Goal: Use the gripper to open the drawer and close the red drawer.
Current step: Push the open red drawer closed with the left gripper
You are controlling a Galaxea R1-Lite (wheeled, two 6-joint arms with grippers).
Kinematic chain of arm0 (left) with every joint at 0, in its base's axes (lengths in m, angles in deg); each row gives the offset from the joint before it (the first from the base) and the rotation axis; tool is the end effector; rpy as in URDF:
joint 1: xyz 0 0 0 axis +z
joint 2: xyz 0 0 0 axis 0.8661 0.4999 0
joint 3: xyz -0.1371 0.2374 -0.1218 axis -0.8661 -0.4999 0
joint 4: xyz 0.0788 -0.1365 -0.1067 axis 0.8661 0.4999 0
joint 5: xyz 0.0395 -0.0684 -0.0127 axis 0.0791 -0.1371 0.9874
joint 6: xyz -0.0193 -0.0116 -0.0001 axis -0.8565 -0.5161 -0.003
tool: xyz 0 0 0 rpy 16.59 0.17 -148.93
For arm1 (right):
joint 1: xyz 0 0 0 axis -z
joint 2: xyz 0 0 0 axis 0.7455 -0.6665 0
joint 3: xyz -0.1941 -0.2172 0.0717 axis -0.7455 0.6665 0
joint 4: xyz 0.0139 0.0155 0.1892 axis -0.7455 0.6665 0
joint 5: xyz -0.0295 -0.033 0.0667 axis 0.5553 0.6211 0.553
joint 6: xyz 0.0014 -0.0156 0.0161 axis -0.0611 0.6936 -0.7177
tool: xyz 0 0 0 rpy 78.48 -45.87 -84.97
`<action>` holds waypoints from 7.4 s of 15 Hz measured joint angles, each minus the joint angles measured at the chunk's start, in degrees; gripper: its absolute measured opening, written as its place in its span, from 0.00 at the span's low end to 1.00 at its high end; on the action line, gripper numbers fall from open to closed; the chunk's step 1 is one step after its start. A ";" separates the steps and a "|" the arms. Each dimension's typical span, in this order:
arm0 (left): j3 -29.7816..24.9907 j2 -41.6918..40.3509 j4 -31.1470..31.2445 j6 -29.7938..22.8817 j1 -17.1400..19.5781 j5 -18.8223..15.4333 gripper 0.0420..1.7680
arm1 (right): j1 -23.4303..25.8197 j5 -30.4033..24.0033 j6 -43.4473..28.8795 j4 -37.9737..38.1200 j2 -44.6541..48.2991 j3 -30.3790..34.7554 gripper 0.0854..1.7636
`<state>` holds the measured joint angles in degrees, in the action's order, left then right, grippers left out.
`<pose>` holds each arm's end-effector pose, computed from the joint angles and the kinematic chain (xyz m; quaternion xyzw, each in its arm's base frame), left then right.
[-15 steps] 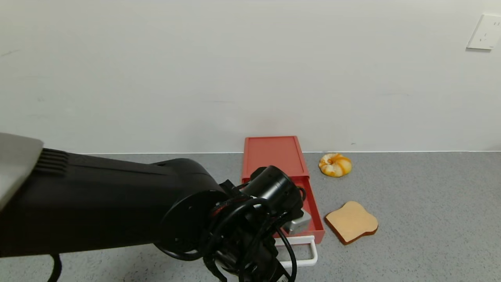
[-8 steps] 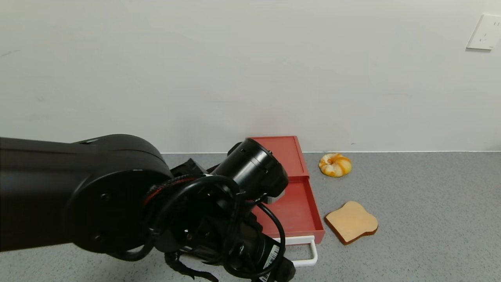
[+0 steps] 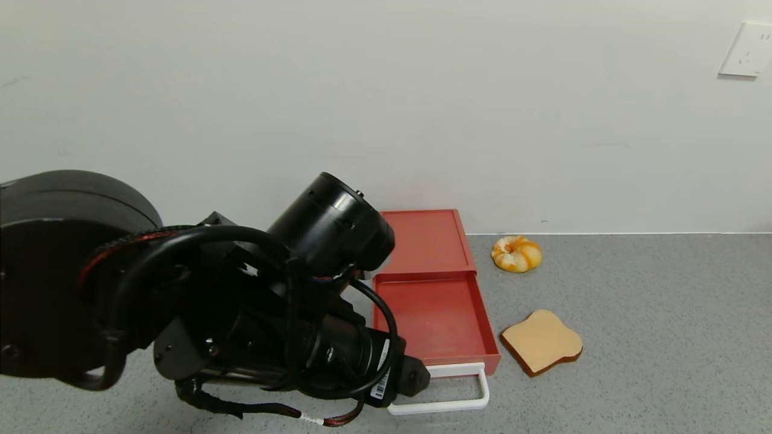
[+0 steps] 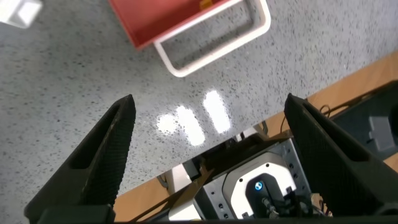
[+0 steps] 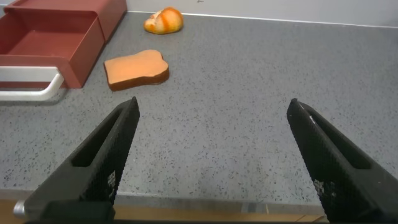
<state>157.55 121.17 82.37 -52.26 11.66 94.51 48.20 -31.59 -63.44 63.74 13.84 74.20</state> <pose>0.1919 -0.2126 0.2212 0.0145 0.4754 -0.2198 0.8518 -0.0227 0.0003 0.0745 -0.0057 0.0045 0.0094 0.9999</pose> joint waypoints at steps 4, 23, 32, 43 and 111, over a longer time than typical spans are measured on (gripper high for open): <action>-0.06 -2.12 -0.01 -0.09 3.89 1.18 0.97 | 0.00 0.00 0.00 0.00 0.00 0.00 0.99; -0.37 -4.11 -0.06 0.05 6.05 1.21 0.97 | 0.00 -0.02 0.02 0.00 0.00 0.00 0.99; 6.39 4.50 2.89 -4.52 -1.16 5.45 0.97 | 0.00 0.00 0.02 0.00 0.00 0.00 0.99; 22.41 19.85 16.92 -16.76 -5.92 6.86 0.97 | 0.00 0.00 0.00 0.00 0.00 0.00 0.99; 19.21 28.93 11.81 -26.03 -1.40 6.64 0.97 | 0.00 -0.02 0.02 0.00 0.00 0.00 0.99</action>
<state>176.76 150.09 94.18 -78.29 10.25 101.15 48.20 -31.62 -63.41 63.74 13.84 74.20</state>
